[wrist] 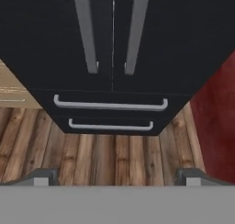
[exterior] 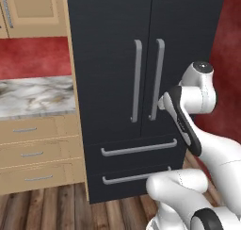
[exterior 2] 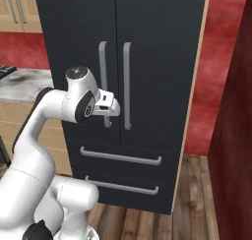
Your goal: Retrieve the apple and mango from the fridge and place them into the bowl on the dining table.
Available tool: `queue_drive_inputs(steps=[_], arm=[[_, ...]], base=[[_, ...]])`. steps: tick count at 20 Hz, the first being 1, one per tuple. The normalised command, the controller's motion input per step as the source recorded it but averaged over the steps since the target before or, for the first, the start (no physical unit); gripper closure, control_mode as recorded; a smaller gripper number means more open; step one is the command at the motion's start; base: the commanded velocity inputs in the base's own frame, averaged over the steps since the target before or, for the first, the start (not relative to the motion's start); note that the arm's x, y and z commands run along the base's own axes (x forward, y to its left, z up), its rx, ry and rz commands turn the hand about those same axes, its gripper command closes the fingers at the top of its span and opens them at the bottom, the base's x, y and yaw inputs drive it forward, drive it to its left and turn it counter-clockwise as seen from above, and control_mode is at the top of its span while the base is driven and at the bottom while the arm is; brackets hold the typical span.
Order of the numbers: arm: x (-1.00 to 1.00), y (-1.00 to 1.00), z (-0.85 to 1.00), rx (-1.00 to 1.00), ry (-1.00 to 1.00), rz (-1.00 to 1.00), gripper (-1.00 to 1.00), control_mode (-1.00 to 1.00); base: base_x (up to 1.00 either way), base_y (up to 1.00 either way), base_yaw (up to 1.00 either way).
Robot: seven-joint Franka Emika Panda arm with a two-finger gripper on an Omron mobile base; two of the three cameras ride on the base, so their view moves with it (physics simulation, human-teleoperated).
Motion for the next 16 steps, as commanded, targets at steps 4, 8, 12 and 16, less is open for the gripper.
queue_drive_inputs(steps=[4,8,12,16], arm=[[0.41,-0.38,0.01,0.01,-0.18,-0.02,-1.0,-1.0],[0.23,-0.1,0.0,0.0,-0.34,-0.01,-1.0,-1.0],[0.34,0.0,0.01,0.0,-0.23,-0.02,-1.0,-1.0],[0.37,0.0,0.14,0.0,-0.02,-0.02,-1.0,-1.0]], base=[[0.0,0.0,0.0],[0.0,0.0,0.0],[0.0,0.0,0.0],[0.0,0.0,0.0]])
